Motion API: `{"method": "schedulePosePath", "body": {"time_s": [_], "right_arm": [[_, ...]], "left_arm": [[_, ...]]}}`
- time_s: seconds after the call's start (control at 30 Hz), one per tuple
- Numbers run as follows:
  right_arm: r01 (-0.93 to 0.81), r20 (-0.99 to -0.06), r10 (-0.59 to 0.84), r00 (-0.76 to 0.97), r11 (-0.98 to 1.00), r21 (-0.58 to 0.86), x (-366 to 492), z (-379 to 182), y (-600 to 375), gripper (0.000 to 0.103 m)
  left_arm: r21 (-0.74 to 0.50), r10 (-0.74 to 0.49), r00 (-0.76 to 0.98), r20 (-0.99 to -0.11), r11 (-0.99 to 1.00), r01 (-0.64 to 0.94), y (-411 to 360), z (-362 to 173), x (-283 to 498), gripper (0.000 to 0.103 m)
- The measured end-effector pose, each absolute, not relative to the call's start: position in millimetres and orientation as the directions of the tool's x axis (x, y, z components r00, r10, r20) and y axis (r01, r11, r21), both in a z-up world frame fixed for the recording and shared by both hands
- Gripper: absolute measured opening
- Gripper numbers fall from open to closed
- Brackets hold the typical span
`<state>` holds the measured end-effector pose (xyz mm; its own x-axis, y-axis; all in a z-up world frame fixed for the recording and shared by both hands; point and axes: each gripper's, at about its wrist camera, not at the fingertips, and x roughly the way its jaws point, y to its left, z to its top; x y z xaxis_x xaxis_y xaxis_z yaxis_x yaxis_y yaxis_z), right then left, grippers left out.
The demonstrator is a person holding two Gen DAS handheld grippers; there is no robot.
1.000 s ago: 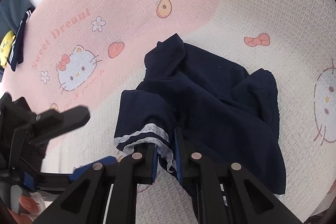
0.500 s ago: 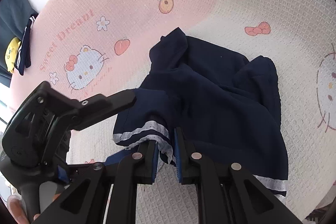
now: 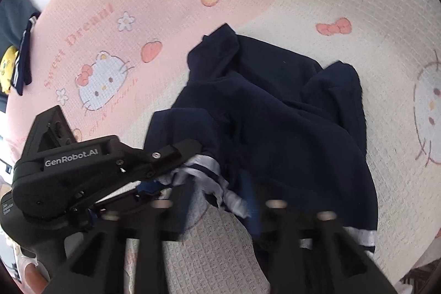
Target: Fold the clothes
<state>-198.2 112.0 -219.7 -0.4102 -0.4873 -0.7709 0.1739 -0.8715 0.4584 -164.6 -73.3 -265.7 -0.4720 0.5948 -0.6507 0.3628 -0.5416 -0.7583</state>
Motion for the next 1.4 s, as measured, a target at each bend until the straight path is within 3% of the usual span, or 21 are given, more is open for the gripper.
{"method": "schedulePosePath", "body": {"time_s": [0.27,0.43,0.6,0.8,1.23,1.37,1.4], "right_arm": [[0.107,-0.749,-0.497,-0.439,-0.856,0.506,-180.3,-221.9,155.9,0.061],[0.098,-0.776,-0.348,-0.526,-0.931,0.351,-163.3,-214.6,188.3,0.062],[0.155,-0.774,-0.336,-0.536,-0.941,0.302,-155.0,-220.9,196.2,0.062],[0.285,-0.820,-0.236,-0.522,-0.954,0.093,-152.9,-225.4,162.3,0.062],[0.358,-0.856,-0.101,-0.506,-0.928,-0.103,-170.0,-248.5,132.9,0.062],[0.370,-0.852,-0.084,-0.516,-0.919,-0.134,-177.1,-250.8,126.9,0.061],[0.376,-0.850,-0.085,-0.520,-0.916,-0.138,-179.1,-250.8,125.1,0.055]], "left_arm": [[-0.714,0.531,-0.510,-0.677,-0.641,0.280,-84.4,-243.1,-157.9,0.011],[-0.715,0.532,-0.511,-0.675,-0.644,0.273,-89.3,-239.5,-158.9,0.011],[-0.712,0.528,-0.516,-0.675,-0.649,0.268,-89.1,-236.0,-159.9,0.011],[-0.702,0.518,-0.518,-0.681,-0.662,0.261,-89.9,-232.8,-159.7,0.011],[-0.706,0.531,-0.502,-0.683,-0.655,0.268,-91.1,-237.8,-161.6,0.011],[-0.660,0.486,-0.510,-0.710,-0.711,0.242,-88.3,-231.0,-162.8,0.011],[-0.643,0.470,-0.510,-0.720,-0.728,0.237,-87.4,-229.5,-163.3,0.011]]}}
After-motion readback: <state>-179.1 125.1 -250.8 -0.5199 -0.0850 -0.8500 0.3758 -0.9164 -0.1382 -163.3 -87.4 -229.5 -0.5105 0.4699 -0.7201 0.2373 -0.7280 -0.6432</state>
